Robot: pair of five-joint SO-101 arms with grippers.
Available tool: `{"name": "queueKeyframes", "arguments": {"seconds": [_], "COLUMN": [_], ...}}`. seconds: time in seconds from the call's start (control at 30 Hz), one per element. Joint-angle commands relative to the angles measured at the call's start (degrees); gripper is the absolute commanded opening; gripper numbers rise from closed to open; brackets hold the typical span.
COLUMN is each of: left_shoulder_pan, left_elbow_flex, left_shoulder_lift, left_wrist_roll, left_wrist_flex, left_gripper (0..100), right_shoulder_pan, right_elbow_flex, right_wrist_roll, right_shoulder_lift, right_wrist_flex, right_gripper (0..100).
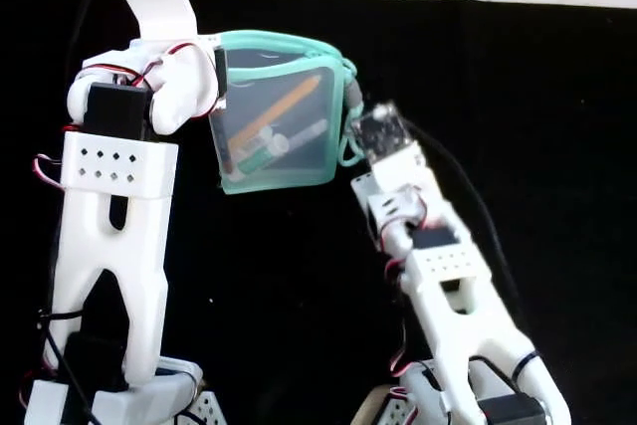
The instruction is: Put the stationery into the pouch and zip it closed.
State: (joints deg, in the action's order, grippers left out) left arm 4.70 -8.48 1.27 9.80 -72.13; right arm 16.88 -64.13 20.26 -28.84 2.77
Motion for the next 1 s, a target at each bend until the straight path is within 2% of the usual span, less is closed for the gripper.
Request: {"name": "queueKeyframes", "arguments": {"seconds": [0.0,0.13,0.27,0.4,0.5,0.7,0.87,0.97], "left_shoulder_pan": [2.3,2.4,2.5,2.5,2.5,2.5,2.5,2.5], "left_elbow_flex": [4.5,4.5,4.5,4.5,4.5,4.6,4.6,4.6], "left_shoulder_lift": [-1.6,-1.6,-1.6,-1.6,-1.6,-1.7,-1.7,-1.7], "left_wrist_roll": [-0.4,-0.4,-0.4,-0.4,-0.4,-0.4,-0.4,-0.4], "left_wrist_flex": [-1.1,-1.1,-1.1,-1.1,-1.1,-1.1,-1.1,-1.1], "left_gripper": [1,1,1,1,1,1,1,1], "right_shoulder_pan": [0.6,0.6,0.6,0.6,0.7,5.1,5.8,5.8], "right_elbow_flex": [-7.5,-15.6,-19.4,-20.1,-21.2,-24.9,-24.7,-24.7], "right_wrist_roll": [0.2,-0.7,-9.1,-17.6,-20.2,-21.0,-21.0,-21.1], "right_shoulder_lift": [-1.5,-1.5,-1.5,-1.5,-1.6,-2.0,-1.6,-1.5], "right_wrist_flex": [-22.3,-35.6,-41.4,-41.6,-41.8,-41.7,-41.6,-41.6], "right_gripper": [19.5,19.3,19.3,19.3,19.4,19.7,26.7,26.7]}}
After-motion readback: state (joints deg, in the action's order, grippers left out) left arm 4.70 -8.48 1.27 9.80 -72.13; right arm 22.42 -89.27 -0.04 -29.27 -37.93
